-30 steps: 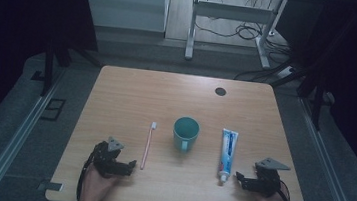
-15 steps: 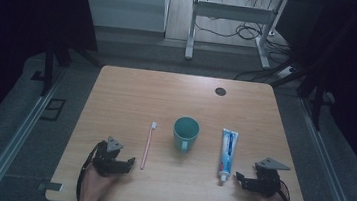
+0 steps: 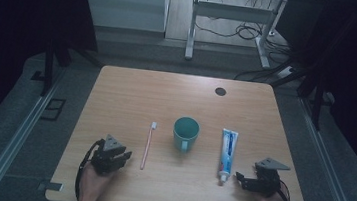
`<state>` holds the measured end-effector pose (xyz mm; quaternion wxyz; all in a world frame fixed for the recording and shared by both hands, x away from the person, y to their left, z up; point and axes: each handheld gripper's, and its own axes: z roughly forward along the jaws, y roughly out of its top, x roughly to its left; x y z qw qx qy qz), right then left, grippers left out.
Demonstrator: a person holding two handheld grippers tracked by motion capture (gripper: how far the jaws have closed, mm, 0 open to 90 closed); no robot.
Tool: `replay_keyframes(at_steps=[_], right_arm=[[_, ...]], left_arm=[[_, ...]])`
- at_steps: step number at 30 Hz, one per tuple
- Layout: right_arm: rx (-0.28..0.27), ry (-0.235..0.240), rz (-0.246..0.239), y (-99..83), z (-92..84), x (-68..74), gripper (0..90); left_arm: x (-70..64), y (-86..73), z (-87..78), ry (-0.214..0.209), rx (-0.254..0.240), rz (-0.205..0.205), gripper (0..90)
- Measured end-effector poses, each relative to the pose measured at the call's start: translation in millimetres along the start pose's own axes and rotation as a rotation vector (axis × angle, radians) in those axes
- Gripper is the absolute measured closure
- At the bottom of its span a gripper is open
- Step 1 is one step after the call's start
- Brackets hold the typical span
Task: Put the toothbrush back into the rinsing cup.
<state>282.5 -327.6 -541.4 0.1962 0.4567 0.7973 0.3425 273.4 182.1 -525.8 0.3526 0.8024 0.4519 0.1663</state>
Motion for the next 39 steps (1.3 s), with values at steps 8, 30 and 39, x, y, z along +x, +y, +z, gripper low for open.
replay_keyframes(at_steps=[8, 30, 39], right_arm=[[0.0, 0.0, 0.001, 0.1, 0.1, 0.1, 12.1], [0.0, 0.001, -0.001, 0.2, 0.2, -0.1, 12.1], [0.0, 0.001, -0.002, 0.2, 0.3, -0.1, 12.1]], left_arm=[[-6.2, 8.1, 1.5, -0.02, 0.012, 0.029, 88.8], [-32.7, 45.3, 18.2, -0.119, 0.038, 0.107, 89.7], [-32.5, 48.7, 38.0, -0.13, 0.082, 0.098, 89.5]])
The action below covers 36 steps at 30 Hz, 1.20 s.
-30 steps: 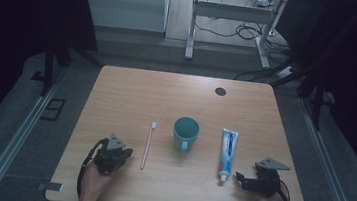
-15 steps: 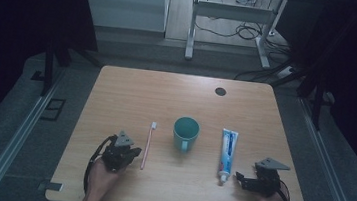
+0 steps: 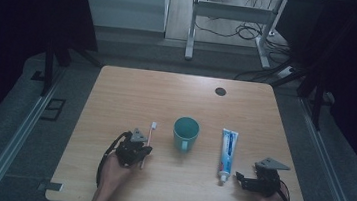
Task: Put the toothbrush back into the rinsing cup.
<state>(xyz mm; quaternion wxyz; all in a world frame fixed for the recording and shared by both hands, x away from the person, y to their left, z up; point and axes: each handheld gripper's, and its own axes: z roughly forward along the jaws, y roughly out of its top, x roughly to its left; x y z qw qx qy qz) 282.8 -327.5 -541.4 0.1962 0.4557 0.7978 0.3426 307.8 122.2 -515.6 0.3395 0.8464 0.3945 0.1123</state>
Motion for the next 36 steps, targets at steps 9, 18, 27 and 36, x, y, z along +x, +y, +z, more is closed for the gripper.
replay_keyframes(at_steps=[9, 18, 27, 36], right_arm=[[0.0, 0.0, 0.0, 0.1, 0.2, 0.0, 12.1], [0.001, -0.001, 0.0, 0.2, 0.2, 0.0, 12.1], [0.001, -0.001, 0.002, 0.2, 0.2, 0.1, 12.1], [0.002, -0.001, 0.002, 0.2, 0.2, 0.2, 12.1]], left_arm=[[-3.7, -1.0, 4.4, -0.015, 0.022, 0.0, 89.4], [0.3, -8.0, 2.1, 0.0, 0.039, -0.016, 89.0], [8.5, -13.6, -2.3, 0.019, 0.048, -0.029, 88.9], [17.0, -19.5, -7.4, 0.035, 0.056, -0.048, 88.1]])
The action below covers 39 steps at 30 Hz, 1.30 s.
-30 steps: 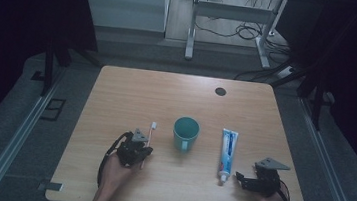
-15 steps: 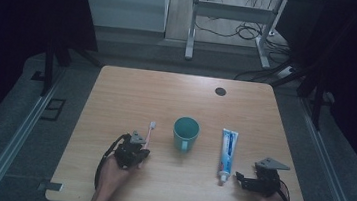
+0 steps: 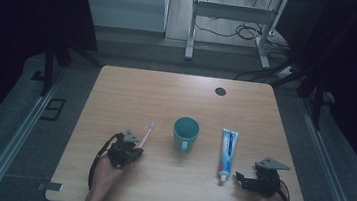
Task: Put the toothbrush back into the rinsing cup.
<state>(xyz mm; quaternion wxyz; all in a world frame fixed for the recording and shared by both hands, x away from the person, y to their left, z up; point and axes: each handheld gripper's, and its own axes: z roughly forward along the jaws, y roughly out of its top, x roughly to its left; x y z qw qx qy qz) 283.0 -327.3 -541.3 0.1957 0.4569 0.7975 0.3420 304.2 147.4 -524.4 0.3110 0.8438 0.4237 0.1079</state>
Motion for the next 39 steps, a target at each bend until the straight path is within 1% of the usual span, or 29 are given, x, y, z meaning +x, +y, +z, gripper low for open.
replay_keyframes(at_steps=[7, 8, 9, 11, 14, 16, 19, 22, 24, 30, 39], right_arm=[[0.0, 0.0, 0.0, 0.0, 0.0, 0.0, 12.1], [0.0, 0.0, -0.001, 0.0, 0.0, 0.0, 12.1], [0.0, 0.0, -0.001, 0.0, 0.0, 0.0, 12.1], [0.0, 0.0, -0.001, 0.0, 0.0, 0.0, 12.1], [0.0, 0.0, -0.001, 0.0, 0.0, 0.0, 12.1], [0.0, 0.0, -0.001, 0.0, 0.0, 0.0, 12.1], [0.0, 0.0, -0.001, 0.0, 0.0, 0.0, 12.1], [0.0, 0.0, 0.0, 0.0, 0.0, 0.0, 12.1], [0.0, 0.0, 0.0, 0.0, 0.0, 0.1, 12.1], [0.0, 0.0, 0.0, 0.0, 0.0, 0.0, 12.1], [0.0, 0.0, -0.001, 0.0, 0.0, 0.0, 12.1]], left_arm=[[7.2, -5.4, -2.3, 0.02, 0.014, -0.014, 86.9], [8.2, -6.4, -2.5, 0.02, 0.015, -0.016, 86.9], [8.9, -7.5, -2.6, 0.019, 0.007, -0.027, 86.8], [10.2, -8.4, -3.3, 0.015, 0.006, -0.031, 86.8], [10.0, -8.5, -3.9, 0.015, 0.006, -0.027, 86.7], [9.0, -7.4, -5.4, 0.006, -0.007, -0.03, 86.4], [8.5, -5.7, -7.3, 0.005, -0.012, -0.028, 85.2], [9.2, -2.2, -11.3, 0.009, -0.015, -0.017, 83.5], [10.3, -1.5, -13.1, 0.017, -0.014, -0.02, 81.8], [15.6, -1.8, -16.1, 0.039, 0.014, -0.03, 74.6], [21.2, 4.3, -18.0, 0.053, 0.081, -0.015, 65.1]])
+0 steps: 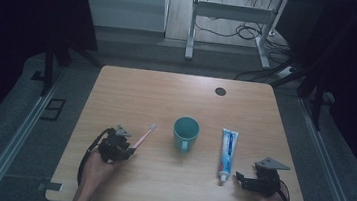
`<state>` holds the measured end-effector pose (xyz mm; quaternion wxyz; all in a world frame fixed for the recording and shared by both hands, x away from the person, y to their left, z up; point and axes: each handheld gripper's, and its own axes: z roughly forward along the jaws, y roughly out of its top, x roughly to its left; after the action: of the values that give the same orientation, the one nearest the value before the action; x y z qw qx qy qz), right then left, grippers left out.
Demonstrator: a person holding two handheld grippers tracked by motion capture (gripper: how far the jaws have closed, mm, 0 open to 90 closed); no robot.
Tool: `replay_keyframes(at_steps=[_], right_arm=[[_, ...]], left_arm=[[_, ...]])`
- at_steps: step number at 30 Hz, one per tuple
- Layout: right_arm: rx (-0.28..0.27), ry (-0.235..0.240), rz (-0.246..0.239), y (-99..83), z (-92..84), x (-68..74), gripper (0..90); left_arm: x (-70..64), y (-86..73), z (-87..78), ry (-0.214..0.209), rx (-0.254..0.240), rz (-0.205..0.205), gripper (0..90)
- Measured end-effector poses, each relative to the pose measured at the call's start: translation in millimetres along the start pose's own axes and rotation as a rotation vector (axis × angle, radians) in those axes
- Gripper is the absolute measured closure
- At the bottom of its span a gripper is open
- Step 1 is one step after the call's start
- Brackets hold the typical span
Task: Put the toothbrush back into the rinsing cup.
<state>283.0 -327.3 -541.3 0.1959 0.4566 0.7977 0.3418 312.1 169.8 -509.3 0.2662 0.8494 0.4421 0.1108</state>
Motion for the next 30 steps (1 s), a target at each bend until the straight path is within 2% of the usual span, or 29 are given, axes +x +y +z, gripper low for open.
replay_keyframes(at_steps=[6, 8, 15, 20, 21, 24, 30], right_arm=[[0.0, 0.0, 0.0, 0.0, 0.0, 0.0, 12.1], [0.0, 0.0, 0.0, 0.0, 0.0, 0.0, 12.1], [0.0, 0.0, 0.0, 0.0, 0.0, 0.0, 12.1], [0.0, 0.0, 0.0, 0.0, 0.0, 0.0, 12.1], [0.0, 0.0, 0.0, 0.0, 0.0, 0.0, 12.1], [0.001, 0.0, 0.001, 0.0, -0.1, 0.0, 12.1], [0.0, 0.0, 0.0, 0.0, 0.0, 0.0, 12.1]], left_arm=[[1.9, 7.5, -0.3, 0.006, 0.046, 0.009, 60.1], [3.6, 13.0, 0.1, 0.004, 0.078, 0.007, 58.3], [5.9, 23.2, 4.4, 0.0, 0.138, -0.003, 53.4], [7.9, 28.6, 7.2, -0.007, 0.172, -0.008, 51.2], [9.2, 31.4, 9.0, -0.007, 0.195, -0.005, 50.8], [10.5, 35.1, 11.3, -0.007, 0.22, -0.007, 50.6], [10.3, 44.8, 15.2, -0.009, 0.253, 0.0, 51.7]])
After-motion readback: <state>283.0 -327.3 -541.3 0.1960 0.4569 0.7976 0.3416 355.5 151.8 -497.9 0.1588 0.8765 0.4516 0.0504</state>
